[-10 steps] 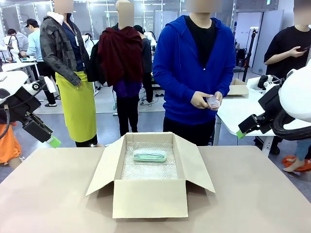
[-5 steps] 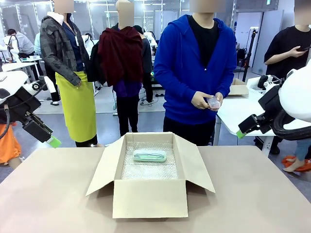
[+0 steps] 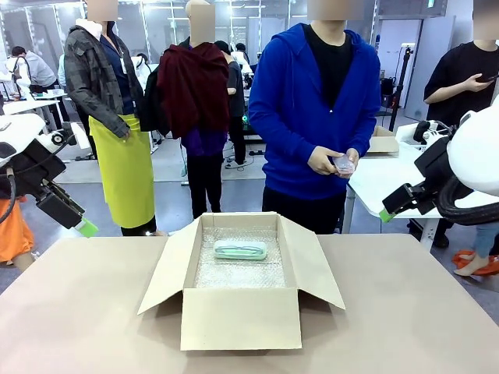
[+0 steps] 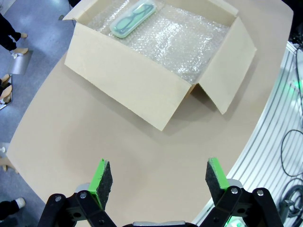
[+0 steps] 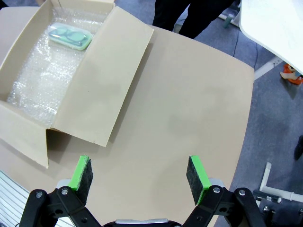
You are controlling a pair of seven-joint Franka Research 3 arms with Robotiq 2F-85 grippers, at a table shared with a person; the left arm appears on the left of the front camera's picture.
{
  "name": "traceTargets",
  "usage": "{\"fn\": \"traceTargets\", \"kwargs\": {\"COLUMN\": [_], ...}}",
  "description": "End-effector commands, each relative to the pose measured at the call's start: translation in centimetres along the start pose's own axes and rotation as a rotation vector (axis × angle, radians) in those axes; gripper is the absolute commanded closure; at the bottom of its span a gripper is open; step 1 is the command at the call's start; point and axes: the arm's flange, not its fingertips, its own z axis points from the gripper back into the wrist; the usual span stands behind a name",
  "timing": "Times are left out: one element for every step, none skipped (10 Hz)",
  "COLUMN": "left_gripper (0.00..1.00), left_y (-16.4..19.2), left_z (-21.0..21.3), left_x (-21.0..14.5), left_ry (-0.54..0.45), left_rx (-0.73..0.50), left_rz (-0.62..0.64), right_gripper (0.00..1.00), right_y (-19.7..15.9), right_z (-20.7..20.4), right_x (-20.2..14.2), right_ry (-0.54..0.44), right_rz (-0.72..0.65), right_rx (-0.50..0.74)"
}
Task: Pack the glasses set securely to prepare it for shipping.
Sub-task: Put the Glasses case from the right side of the table into the Package Box.
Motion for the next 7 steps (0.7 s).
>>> {"fn": "traceTargets", "kwargs": {"left_gripper": [0.0,0.0,0.0,0.0,0.0,0.0,0.0], "left_y": [0.0,0.0,0.0,0.0,0.0,0.0,0.0], "left_z": [0.22,0.22,0.22,0.22,0.22,0.22,0.22], "left_x": [0.07,0.07,0.07,0.07,0.07,0.07,0.07], "left_ry": [-0.018,-0.018,-0.018,-0.018,-0.018,-0.018,-0.018], "left_rx": [-0.009,-0.009,-0.009,-0.009,-0.009,-0.009,-0.009], "left_rz": [0.004,0.004,0.004,0.004,0.004,0.004,0.004], "right_gripper": [0.0,0.0,0.0,0.0,0.0,0.0,0.0], "right_y": [0.22,0.22,0.22,0.22,0.22,0.22,0.22], "right_z": [-0.12,-0.12,-0.12,-0.12,-0.12,-0.12,-0.12], "right_x": [0.03,0.03,0.03,0.03,0.03,0.03,0.03], "right_ry": [-0.001,-0.001,-0.001,-0.001,-0.001,-0.001,-0.001], "right_rz": [-0.016,-0.016,-0.016,-0.016,-0.016,-0.016,-0.016], "right_rx": [-0.009,-0.009,-0.009,-0.009,-0.009,-0.009,-0.009]}}
